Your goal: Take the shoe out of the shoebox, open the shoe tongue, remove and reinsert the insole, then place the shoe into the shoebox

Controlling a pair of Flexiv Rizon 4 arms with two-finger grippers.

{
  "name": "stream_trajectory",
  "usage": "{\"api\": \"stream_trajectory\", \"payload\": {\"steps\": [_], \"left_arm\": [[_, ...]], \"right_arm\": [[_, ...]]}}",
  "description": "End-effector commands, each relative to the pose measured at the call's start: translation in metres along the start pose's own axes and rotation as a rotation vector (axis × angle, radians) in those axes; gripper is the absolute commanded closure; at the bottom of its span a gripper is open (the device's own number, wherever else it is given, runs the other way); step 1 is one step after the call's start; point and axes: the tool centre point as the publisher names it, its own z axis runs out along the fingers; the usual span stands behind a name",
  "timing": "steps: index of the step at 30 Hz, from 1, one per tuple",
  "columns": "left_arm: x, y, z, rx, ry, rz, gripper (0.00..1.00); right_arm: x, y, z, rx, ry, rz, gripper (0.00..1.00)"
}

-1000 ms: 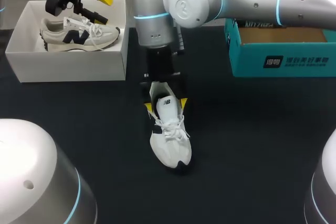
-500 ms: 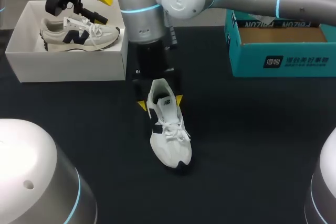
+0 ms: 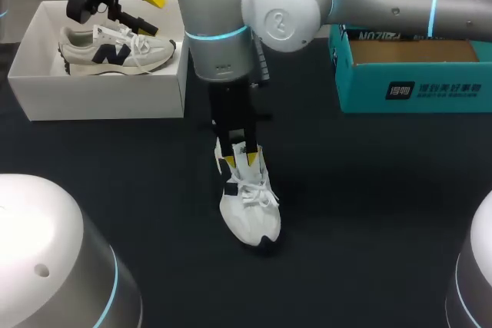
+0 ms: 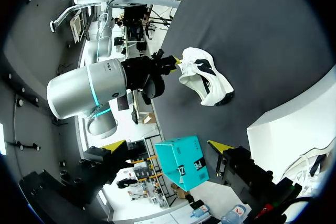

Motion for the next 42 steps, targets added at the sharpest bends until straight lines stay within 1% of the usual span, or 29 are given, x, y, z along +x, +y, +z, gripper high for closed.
{"api": "stream_trajectory", "payload": {"steps": [1,5,9,15,21,23,25,30,31,36,39,41,42], "left_arm": [[0.000,0.000,-0.001,0.003,0.002,0.001,0.00],[0.000,0.000,-0.001,0.003,0.002,0.001,0.00],[0.000,0.000,-0.001,0.003,0.002,0.001,0.00],[0.000,0.000,-0.001,0.003,0.002,0.001,0.00],[0.000,0.000,-0.001,0.003,0.002,0.001,0.00],[0.000,0.000,-0.001,0.003,0.002,0.001,0.00],[0.000,0.000,-0.001,0.003,0.002,0.001,0.00],[0.000,0.000,-0.001,0.003,0.002,0.001,0.00],[0.000,0.000,-0.001,0.003,0.002,0.001,0.00],[0.000,0.000,-0.001,0.003,0.002,0.001,0.00],[0.000,0.000,-0.001,0.003,0.002,0.001,0.00],[0.000,0.000,-0.001,0.003,0.002,0.001,0.00],[0.000,0.000,-0.001,0.003,0.002,0.001,0.00]], "right_arm": [[-0.007,0.004,0.001,-0.013,0.019,-0.012,1.00],[-0.010,0.013,0.007,-0.010,0.008,-0.016,1.00],[-0.013,0.027,0.015,-0.010,-0.017,-0.016,1.00],[-0.013,0.048,0.025,-0.015,-0.019,-0.042,1.00],[-0.013,0.056,0.034,-0.020,-0.006,-0.048,1.00],[-0.014,0.054,0.031,-0.046,0.001,-0.049,1.00],[-0.014,0.052,0.024,-0.096,0.006,-0.069,1.00],[-0.016,0.048,0.007,-0.294,0.035,-0.237,1.00],[-0.017,0.048,0.003,-0.320,0.033,-0.265,1.00],[-0.021,0.052,-0.009,-0.384,0.036,-0.416,1.00],[-0.020,0.055,-0.017,-0.396,0.029,-0.522,1.00],[-0.018,0.057,-0.021,-0.404,0.047,-0.607,1.00],[-0.017,0.058,-0.023,-0.395,0.037,-0.631,1.00]]}}
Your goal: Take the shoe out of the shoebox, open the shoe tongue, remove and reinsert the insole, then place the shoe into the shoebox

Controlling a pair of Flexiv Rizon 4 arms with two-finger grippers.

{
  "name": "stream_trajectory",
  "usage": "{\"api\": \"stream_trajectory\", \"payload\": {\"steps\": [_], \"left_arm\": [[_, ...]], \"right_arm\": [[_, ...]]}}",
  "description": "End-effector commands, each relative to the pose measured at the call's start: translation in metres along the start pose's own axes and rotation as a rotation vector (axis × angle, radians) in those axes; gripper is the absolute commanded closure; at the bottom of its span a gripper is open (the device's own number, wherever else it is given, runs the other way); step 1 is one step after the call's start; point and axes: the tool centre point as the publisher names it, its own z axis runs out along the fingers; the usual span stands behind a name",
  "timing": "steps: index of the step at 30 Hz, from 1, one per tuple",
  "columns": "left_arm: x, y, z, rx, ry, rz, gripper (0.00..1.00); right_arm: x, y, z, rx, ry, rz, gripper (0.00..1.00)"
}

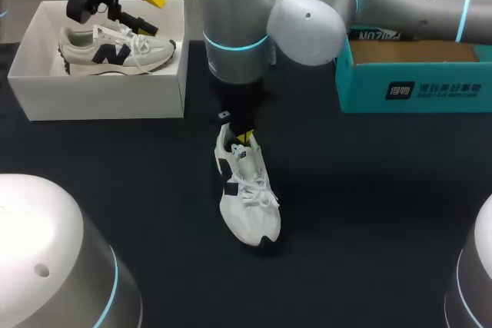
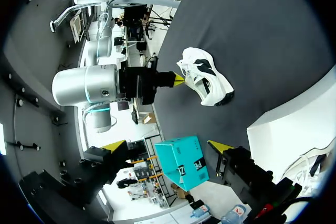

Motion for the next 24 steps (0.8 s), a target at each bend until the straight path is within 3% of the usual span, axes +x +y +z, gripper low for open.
{"api": "stream_trajectory", "payload": {"steps": [1,4,5,20,24], "left_arm": [[0.000,0.000,-0.001,0.003,0.002,0.001,0.00],[0.000,0.000,-0.001,0.003,0.002,0.001,0.00],[0.000,0.000,-0.001,0.003,0.002,0.001,0.00],[0.000,0.000,-0.001,0.003,0.002,0.001,0.00],[0.000,0.000,-0.001,0.003,0.002,0.001,0.00]], "right_arm": [[-0.005,0.001,-0.007,-0.070,0.066,-0.226,1.00],[-0.004,0.005,-0.010,-0.049,0.079,-0.261,1.00],[-0.008,0.005,-0.011,-0.024,0.089,-0.195,1.00],[-0.008,0.005,-0.011,-0.024,0.089,-0.195,1.00],[-0.017,0.010,-0.019,-0.045,-0.011,-0.511,1.00]]}}
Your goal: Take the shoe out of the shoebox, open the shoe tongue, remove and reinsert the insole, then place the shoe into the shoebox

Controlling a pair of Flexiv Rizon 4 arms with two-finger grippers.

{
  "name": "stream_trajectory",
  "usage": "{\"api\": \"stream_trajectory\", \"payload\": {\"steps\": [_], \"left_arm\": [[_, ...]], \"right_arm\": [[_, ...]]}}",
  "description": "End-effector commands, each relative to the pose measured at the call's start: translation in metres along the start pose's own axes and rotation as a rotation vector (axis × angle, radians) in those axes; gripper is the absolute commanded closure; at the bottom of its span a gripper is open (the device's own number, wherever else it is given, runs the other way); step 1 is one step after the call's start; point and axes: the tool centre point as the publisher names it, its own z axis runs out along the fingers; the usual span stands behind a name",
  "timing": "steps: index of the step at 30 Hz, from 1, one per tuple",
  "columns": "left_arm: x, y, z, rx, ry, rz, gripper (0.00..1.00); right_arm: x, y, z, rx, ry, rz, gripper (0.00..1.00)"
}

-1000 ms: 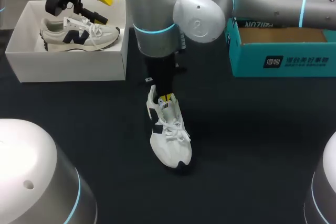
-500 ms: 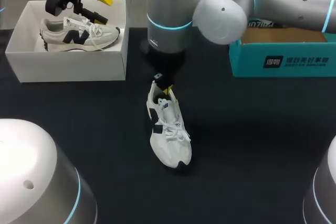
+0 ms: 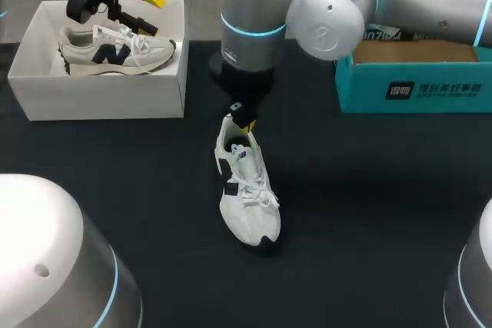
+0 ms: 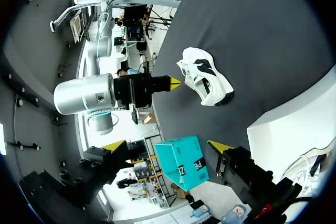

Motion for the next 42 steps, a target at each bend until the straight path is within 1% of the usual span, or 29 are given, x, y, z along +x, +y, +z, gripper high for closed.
{"api": "stream_trajectory", "payload": {"steps": [1,2,3,4,6,8,10,11,12,28,29,30,33,37,38,39,41,42], "left_arm": [[0.000,0.000,-0.001,0.003,0.002,0.001,0.00],[0.000,0.000,-0.001,0.003,0.002,0.001,0.00],[0.000,0.000,-0.001,0.003,0.002,0.001,0.00],[0.000,0.000,-0.001,0.003,0.002,0.001,0.00],[0.000,0.000,-0.001,0.003,0.002,0.001,0.00],[0.000,0.000,-0.001,0.003,0.002,0.001,0.00],[0.000,0.000,-0.001,0.003,0.002,0.001,0.00],[0.000,0.000,-0.001,0.003,0.002,0.001,0.00],[0.000,0.000,-0.001,0.003,0.002,0.001,0.00],[0.000,0.000,-0.001,0.003,0.002,0.001,0.00],[0.000,0.000,-0.001,0.003,0.002,0.001,0.00],[0.000,0.000,-0.001,0.003,0.002,0.001,0.00],[0.000,0.000,-0.001,0.003,0.002,0.001,0.00],[0.000,0.000,-0.001,0.003,0.002,0.001,0.00],[0.000,0.000,-0.001,0.003,0.002,0.001,0.00],[0.000,0.000,-0.001,0.003,0.002,0.001,0.00],[0.000,0.000,-0.001,0.003,0.002,0.001,0.00],[0.000,0.000,-0.001,0.003,0.002,0.001,0.00]], "right_arm": [[-0.005,0.004,-0.011,0.001,-0.092,-0.357,1.00],[-0.007,0.006,-0.011,0.037,-0.111,-0.422,1.00],[-0.009,0.008,-0.011,0.054,-0.117,-0.484,1.00],[-0.010,0.010,-0.010,0.055,-0.116,-0.530,1.00],[-0.013,0.014,-0.007,0.086,-0.120,-0.591,1.00],[-0.013,0.019,-0.005,0.103,-0.129,-0.682,1.00],[-0.011,0.024,-0.004,0.097,-0.127,-0.789,1.00],[-0.009,0.027,-0.003,0.122,-0.125,-0.826,1.00],[-0.011,0.028,-0.001,0.147,-0.092,-0.775,1.00],[-0.011,0.028,-0.001,0.147,-0.092,-0.775,1.00],[-0.014,0.029,0.003,0.143,-0.080,-0.784,1.00],[-0.016,0.032,0.006,0.146,-0.080,-0.816,1.00],[-0.025,0.039,0.012,0.133,-0.092,-0.839,1.00],[-0.037,0.048,0.019,0.099,-0.095,-0.882,1.00],[-0.039,0.051,0.020,0.101,-0.091,-0.893,0.93],[-0.040,0.052,0.020,0.100,-0.096,-0.898,0.80],[-0.043,0.056,0.020,0.088,-0.101,-0.911,0.60],[-0.044,0.057,0.021,0.094,-0.101,-0.914,0.54]]}}
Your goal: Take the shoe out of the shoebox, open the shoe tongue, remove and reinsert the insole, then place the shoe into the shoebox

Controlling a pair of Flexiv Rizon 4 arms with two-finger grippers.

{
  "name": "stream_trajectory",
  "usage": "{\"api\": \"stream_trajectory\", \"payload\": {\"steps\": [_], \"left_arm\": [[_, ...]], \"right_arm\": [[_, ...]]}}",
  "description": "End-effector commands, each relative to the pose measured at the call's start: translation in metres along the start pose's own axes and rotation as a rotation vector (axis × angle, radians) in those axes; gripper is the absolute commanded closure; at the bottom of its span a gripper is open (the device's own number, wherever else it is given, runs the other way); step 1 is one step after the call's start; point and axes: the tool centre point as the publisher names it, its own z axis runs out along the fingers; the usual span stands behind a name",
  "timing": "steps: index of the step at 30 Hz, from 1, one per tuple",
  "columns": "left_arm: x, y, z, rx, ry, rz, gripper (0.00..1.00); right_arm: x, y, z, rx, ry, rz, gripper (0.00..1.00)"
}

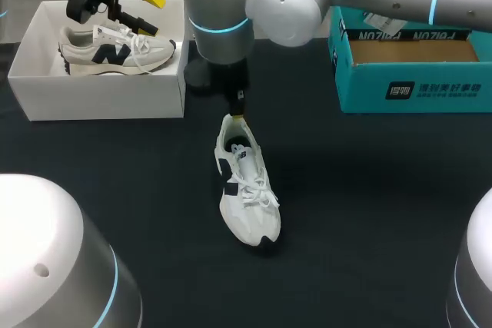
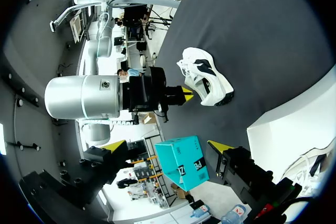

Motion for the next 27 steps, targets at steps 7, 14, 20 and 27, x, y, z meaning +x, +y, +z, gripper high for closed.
{"api": "stream_trajectory", "payload": {"steps": [7,14,20,27], "left_arm": [[0.000,0.000,-0.001,0.003,0.002,0.001,0.00],[0.000,0.000,-0.001,0.003,0.002,0.001,0.00],[0.000,0.000,-0.001,0.003,0.002,0.001,0.00],[0.000,0.000,-0.001,0.003,0.002,0.001,0.00]], "right_arm": [[-0.013,0.005,0.018,-0.030,-0.029,-0.056,0.30],[-0.019,0.009,0.034,-0.035,-0.031,-0.078,0.20],[-0.028,0.014,0.048,-0.040,-0.030,-0.108,0.18],[-0.033,0.013,0.067,-0.037,-0.019,-0.116,0.15]]}}
